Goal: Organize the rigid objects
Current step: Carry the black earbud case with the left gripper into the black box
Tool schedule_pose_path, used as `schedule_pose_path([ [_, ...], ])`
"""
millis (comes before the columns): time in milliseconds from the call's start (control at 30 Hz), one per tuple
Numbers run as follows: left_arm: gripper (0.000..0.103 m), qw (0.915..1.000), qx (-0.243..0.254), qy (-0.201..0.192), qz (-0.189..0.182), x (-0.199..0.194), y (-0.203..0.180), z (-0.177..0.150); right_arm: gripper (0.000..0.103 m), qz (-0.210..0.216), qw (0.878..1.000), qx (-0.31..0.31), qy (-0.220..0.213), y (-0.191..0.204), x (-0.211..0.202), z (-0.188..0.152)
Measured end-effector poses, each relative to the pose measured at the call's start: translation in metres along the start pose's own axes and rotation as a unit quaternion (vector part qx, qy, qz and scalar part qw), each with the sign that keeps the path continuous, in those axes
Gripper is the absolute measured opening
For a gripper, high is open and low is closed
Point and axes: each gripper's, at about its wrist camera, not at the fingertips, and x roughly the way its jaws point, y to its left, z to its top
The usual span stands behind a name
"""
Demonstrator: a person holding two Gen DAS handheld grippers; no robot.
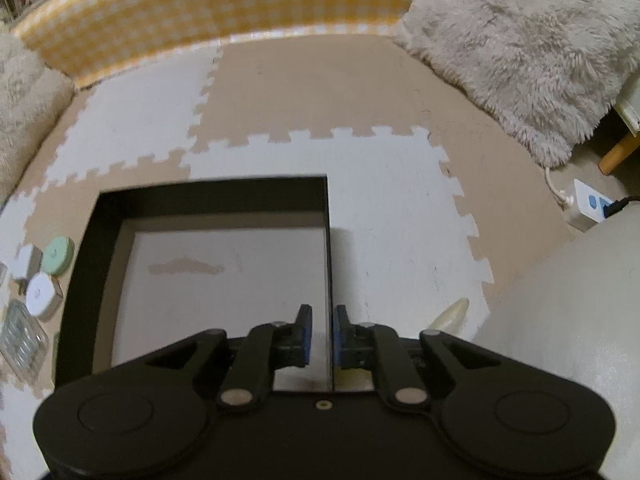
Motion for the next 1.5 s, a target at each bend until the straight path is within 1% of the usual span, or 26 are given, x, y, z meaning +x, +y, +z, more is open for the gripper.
schedule_pose_path([
  [133,0.081,0.9990,0.019,-0.023,-0.032,-0.017,-0.020,-0.005,0.012,0.009,1.000,0.015,-0.015,-0.003,0.000,0.006],
  [200,0.081,0.9973,0.031,-0.033,-0.058,-0.027,-0.032,-0.010,0.012,0.015,1.000,0.021,-0.015,-0.005,0.002,0.008],
  [333,0.081,0.9904,0.062,-0.052,-0.112,-0.046,-0.064,-0.026,0.011,0.025,0.999,0.037,-0.016,-0.010,0.005,0.009],
  [433,0.081,0.9815,0.083,-0.063,-0.160,-0.060,-0.094,-0.038,0.011,0.032,0.998,0.042,-0.019,-0.013,0.005,0.009],
  [533,0.081,0.9683,0.088,-0.064,-0.225,-0.069,-0.124,-0.052,0.011,0.036,0.998,0.044,-0.015,-0.014,0.007,0.008],
  [567,0.081,0.9643,0.092,-0.063,-0.240,-0.070,-0.135,-0.055,0.010,0.036,0.998,0.045,-0.013,-0.015,0.007,0.009],
  [667,0.081,0.9535,0.118,-0.067,-0.269,-0.074,-0.171,-0.069,0.004,0.034,0.998,0.050,-0.006,-0.018,0.007,0.011],
  [800,0.081,0.9430,0.127,-0.057,-0.302,-0.070,-0.212,-0.084,0.003,0.036,0.998,0.045,-0.002,-0.018,0.007,0.011],
  [1000,0.081,0.9343,0.141,-0.037,-0.325,-0.056,-0.259,-0.099,0.003,0.033,0.999,0.039,0.001,-0.016,0.007,0.012],
  [1100,0.081,0.9341,0.149,-0.032,-0.323,-0.046,-0.278,-0.104,0.003,0.035,0.999,0.040,0.005,-0.017,0.007,0.012],
  [1167,0.081,0.9336,0.146,-0.031,-0.326,-0.039,-0.288,-0.107,0.003,0.034,0.999,0.039,0.006,-0.016,0.007,0.012],
  [1233,0.081,0.9320,0.140,-0.020,-0.334,-0.032,-0.296,-0.109,0.003,0.036,0.999,0.040,0.007,-0.016,0.007,0.012],
  [1333,0.081,0.9301,0.150,-0.017,-0.335,-0.027,-0.309,-0.114,0.004,0.039,0.998,0.043,0.009,-0.017,0.008,0.013],
  [1500,0.081,0.9292,0.160,-0.004,-0.333,-0.017,-0.319,-0.117,0.004,0.048,0.998,0.047,0.011,-0.019,0.008,0.013],
])
